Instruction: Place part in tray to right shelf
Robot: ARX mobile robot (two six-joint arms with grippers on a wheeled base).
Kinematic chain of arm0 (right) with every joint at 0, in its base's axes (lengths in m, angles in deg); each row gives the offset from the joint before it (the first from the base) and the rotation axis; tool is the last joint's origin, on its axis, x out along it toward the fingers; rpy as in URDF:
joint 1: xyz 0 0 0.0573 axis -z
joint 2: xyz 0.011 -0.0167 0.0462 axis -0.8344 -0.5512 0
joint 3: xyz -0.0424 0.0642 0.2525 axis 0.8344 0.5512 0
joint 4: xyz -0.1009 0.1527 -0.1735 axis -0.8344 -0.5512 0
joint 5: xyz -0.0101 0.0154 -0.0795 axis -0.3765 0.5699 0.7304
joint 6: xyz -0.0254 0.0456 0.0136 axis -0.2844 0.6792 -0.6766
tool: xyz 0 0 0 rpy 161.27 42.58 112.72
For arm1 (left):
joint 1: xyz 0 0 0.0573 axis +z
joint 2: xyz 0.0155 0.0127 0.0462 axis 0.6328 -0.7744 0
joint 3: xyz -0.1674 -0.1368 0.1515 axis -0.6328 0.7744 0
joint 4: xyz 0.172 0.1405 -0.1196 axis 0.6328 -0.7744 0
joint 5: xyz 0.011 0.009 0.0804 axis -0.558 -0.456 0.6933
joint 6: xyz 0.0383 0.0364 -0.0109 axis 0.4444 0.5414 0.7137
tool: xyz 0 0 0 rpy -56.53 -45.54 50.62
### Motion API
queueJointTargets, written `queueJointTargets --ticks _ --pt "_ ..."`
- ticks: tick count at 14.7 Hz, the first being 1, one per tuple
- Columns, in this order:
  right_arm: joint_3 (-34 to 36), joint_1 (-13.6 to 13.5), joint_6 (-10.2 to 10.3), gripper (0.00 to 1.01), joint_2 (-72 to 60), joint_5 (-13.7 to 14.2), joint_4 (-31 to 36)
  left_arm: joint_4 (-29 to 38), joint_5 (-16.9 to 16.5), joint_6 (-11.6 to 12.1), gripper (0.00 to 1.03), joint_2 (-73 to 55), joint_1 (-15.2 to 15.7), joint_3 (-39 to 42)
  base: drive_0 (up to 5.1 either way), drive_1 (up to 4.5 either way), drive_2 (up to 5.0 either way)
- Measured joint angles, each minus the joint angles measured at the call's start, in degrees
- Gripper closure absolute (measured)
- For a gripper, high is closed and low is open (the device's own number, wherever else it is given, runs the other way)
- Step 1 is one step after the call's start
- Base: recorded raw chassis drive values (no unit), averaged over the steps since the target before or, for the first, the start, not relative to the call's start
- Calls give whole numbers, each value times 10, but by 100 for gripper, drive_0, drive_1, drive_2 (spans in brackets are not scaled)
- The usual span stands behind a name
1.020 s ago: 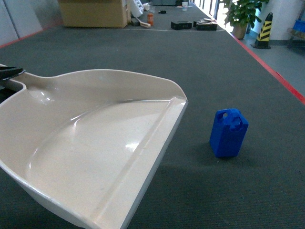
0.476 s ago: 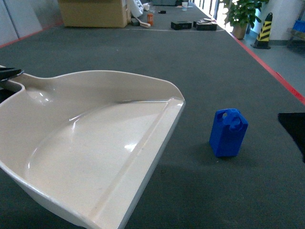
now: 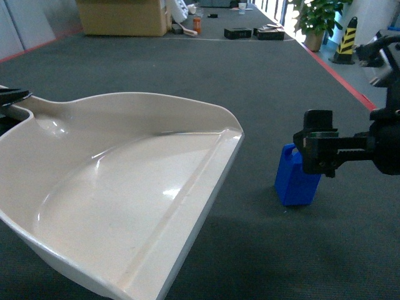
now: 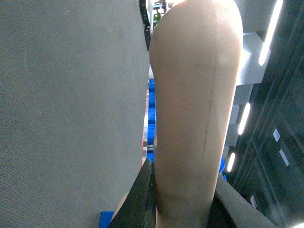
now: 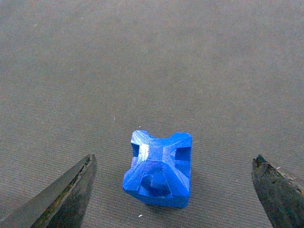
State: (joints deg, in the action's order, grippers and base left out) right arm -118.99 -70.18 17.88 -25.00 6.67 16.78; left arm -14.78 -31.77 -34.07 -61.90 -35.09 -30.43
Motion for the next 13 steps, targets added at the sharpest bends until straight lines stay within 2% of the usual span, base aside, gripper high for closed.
queueJointTargets --ticks 3,4,5,7,8,9,11,13 --pt "-42 -7 6 3 -80 11 1 0 0 0 85 0 0 0 0 0 0" --pt "-54 -7 13 3 -104 7 6 0 0 0 85 0 0 0 0 0 0" --pt "-67 -8 16 10 -129 5 19 0 0 0 85 0 0 0 0 0 0" --pt "-91 -11 17 33 -169 5 30 0 0 0 85 0 0 0 0 0 0" --pt "-94 -10 17 47 -178 6 30 0 0 0 85 0 0 0 0 0 0" --pt "-90 -10 17 53 -174 7 41 0 0 0 85 0 0 0 0 0 0" --pt "-46 -10 18 55 -122 2 58 0 0 0 85 0 0 0 0 0 0" --pt "8 -11 7 55 -16 0 65 0 0 0 85 0 0 0 0 0 0"
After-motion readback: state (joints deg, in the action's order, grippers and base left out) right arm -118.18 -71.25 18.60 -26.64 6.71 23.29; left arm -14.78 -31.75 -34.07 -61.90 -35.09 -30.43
